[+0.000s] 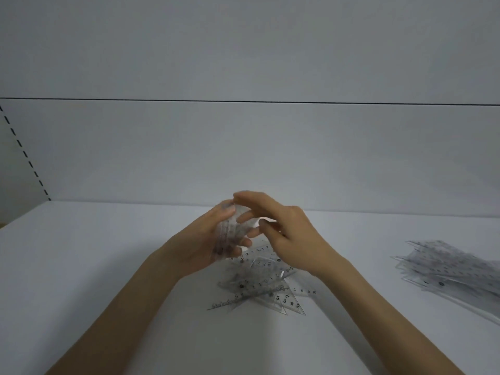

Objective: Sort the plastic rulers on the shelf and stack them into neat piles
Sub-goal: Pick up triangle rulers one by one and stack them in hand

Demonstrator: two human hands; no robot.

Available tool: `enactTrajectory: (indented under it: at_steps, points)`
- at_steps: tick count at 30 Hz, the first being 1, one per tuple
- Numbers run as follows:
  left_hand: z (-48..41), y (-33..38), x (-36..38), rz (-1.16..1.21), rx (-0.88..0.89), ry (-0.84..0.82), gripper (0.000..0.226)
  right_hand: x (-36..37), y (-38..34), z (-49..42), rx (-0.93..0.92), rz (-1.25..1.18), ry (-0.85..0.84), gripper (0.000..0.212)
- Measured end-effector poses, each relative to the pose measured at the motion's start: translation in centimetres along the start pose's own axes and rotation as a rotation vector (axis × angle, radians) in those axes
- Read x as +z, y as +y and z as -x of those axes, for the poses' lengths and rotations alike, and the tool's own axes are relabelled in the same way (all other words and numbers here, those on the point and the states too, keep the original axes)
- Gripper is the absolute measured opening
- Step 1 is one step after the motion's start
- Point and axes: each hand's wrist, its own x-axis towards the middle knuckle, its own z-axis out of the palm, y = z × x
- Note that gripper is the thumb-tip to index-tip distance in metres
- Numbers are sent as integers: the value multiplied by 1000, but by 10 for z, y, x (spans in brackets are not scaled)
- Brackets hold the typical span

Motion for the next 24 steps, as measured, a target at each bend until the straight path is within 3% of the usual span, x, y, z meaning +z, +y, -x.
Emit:
enactTrajectory:
  at_steps: [3,5,8,12,18,24]
  points:
    - [-3,2,-8,71,57,132,19,-14,3,-1,104,-161,33,66]
    - [-4,3,-12,130,74,202,21,-27,12,-1,172,-25,28,50]
    - [-6,5,-15,184,104,275,21,-41,29,5,299,277,-235,25]
    - [-6,5,-16,213,124,324,22,-33,29,9,428,287,-470,50]
    - [-6,5,-13,216,117,333,22,-22,32,6,397,355,-475,52]
    - [-6,4,-12,209,110,304,23,-17,34,5,420,261,-439,35]
